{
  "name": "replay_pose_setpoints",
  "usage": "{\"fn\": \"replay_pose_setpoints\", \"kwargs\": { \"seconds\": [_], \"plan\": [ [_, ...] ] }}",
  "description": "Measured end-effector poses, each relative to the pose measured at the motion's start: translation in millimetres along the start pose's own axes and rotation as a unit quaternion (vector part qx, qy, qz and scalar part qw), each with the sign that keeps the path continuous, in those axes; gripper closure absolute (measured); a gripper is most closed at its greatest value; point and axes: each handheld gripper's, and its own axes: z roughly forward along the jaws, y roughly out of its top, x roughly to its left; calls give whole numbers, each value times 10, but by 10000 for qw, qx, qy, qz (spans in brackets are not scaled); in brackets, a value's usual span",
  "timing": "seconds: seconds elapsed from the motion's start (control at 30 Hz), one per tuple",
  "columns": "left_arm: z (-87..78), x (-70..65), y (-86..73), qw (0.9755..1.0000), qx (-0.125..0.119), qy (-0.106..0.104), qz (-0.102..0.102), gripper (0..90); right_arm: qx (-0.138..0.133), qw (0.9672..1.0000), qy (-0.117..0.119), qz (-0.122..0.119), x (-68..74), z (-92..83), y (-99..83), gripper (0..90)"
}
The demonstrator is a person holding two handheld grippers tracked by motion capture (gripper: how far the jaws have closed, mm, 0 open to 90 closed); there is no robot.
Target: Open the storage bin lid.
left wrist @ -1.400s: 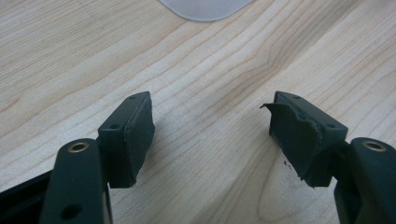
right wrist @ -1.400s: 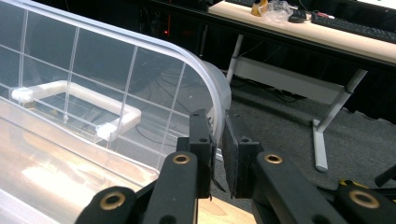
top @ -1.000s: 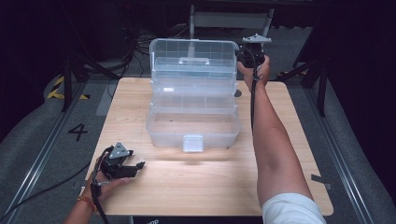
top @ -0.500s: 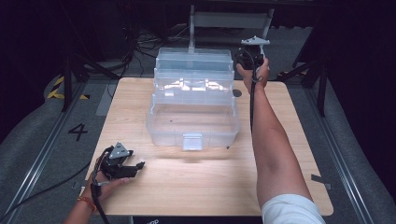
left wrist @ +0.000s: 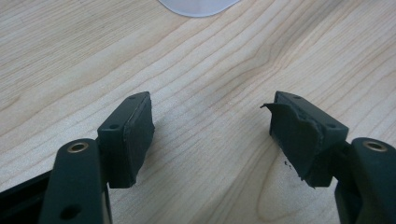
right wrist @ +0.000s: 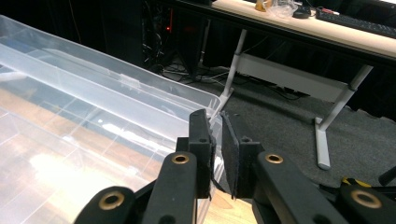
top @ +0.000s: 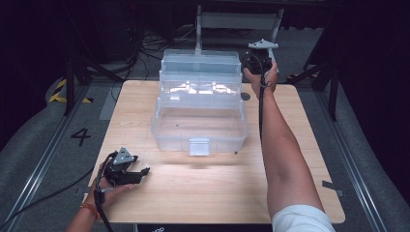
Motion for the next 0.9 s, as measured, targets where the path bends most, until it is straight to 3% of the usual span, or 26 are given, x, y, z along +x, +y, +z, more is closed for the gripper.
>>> {"fn": "replay_pose_setpoints", "kwargs": {
  "seconds": [0.23, 0.57, 0.9],
  "plan": [
    [-1, 4, 1, 10000, 5, 12, 32, 309, 6, 9999, 102, -47, 34, -48, -30, 828],
    [5, 3, 3, 10000, -15, 23, 33, 305, 46, 9992, 206, -331, 116, -200, -72, 829],
    [4, -1, 5, 10000, -2, 34, 20, 304, 35, 9987, 290, -422, 95, -399, -118, 829]
  ]
}}
